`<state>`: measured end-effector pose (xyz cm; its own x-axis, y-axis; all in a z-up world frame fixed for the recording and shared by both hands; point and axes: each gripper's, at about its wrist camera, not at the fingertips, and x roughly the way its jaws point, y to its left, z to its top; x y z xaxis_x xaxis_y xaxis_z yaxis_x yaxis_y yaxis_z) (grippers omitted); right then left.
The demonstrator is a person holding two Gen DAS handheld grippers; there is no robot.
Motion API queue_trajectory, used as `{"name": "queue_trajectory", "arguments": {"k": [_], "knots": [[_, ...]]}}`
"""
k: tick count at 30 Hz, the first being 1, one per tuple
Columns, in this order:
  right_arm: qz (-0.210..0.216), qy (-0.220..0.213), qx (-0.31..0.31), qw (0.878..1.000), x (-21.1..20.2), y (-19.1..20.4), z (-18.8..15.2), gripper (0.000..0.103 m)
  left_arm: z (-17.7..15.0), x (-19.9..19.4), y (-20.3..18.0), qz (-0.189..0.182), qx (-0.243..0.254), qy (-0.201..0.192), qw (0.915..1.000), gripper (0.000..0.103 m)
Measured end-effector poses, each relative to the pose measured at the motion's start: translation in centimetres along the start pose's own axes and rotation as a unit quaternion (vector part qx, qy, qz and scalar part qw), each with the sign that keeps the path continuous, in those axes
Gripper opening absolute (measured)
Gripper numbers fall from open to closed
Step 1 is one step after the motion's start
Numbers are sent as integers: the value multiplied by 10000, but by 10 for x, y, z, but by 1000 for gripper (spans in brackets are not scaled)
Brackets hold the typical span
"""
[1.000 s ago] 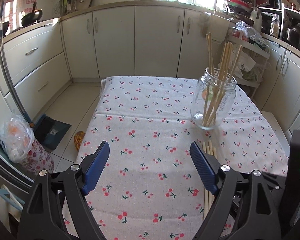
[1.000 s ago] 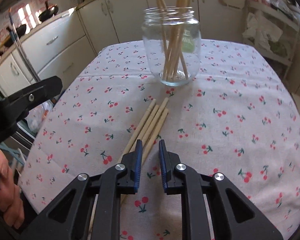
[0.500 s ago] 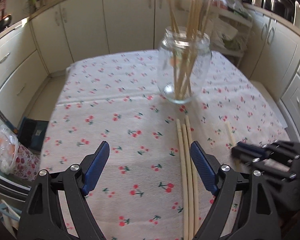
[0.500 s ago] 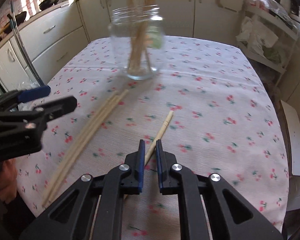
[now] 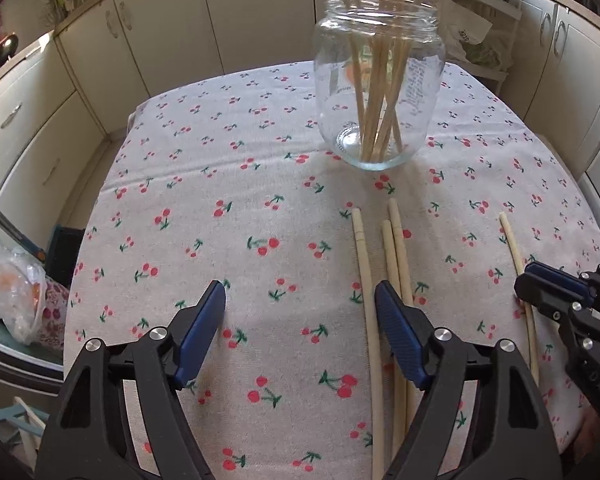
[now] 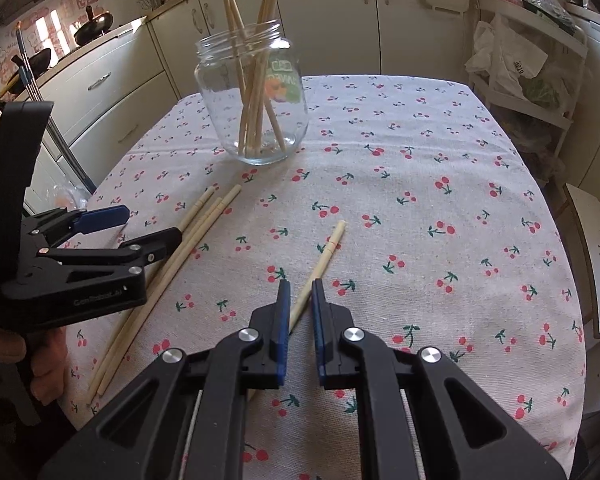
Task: Organize utensils
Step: 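Move both open grippers back down to the loose sticks, then close the left gripper on a stick while the right gripper grasps another, then lift both sticks upright and carry them above the jar mouth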
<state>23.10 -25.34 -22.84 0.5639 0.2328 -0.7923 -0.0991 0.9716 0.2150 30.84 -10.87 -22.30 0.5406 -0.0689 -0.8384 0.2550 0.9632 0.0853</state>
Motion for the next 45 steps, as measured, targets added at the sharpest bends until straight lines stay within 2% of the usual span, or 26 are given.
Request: {"name": "queue_trajectory", "arguments": {"k": [1,4,6,8,11,14,16,18,20,22,23,27,30,36,41,45], "knots": [[-4,8,9,10000,0,0,1,12,2,0,-2,-6,26,-18,10000,71],[7,48,9,10000,1,0,3,12,7,1,-6,-229,75,-12,9997,48],[7,78,-60,10000,1,1,2,12,8,0,-10,-424,211,15,9989,14],[24,124,-103,9999,0,1,3,12,6,-2,-11,-571,296,46,9979,7],[36,183,-57,9998,0,-1,3,12,4,-4,-6,-800,367,91,9961,7],[23,189,40,9998,1,-3,5,12,6,-2,0,-842,250,188,9960,7],[-3,182,50,9998,2,-3,6,12,9,1,-1,-804,242,198,9963,11],[-40,184,50,9998,3,-2,8,12,12,3,-1,-826,202,193,9962,21],[-64,182,34,9998,4,-2,9,12,13,4,-6,-784,246,168,9965,23],[-99,161,6,9998,5,-1,9,12,12,3,-9,-745,338,113,9966,20],[-115,155,-14,9998,5,0,9,11,12,3,-9,-834,336,112,9959,5],[-28,108,124,9999,5,-6,8,6,13,-5,-3,-889,182,-33,9959,5],[231,106,457,9986,5,-17,7,6,18,-19,8,-953,-53,-290,9950,5],[59,162,278,9995,5,-10,10,6,39,-57,28,-1196,-480,-964,9870,5],[-55,115,151,9998,5,-5,8,6,62,-96,39,-1426,-727,-1727,9719,5],[220,15,634,9977,4,-19,5,6,89,-120,46,-1516,-904,-2359,9556,5]]}}
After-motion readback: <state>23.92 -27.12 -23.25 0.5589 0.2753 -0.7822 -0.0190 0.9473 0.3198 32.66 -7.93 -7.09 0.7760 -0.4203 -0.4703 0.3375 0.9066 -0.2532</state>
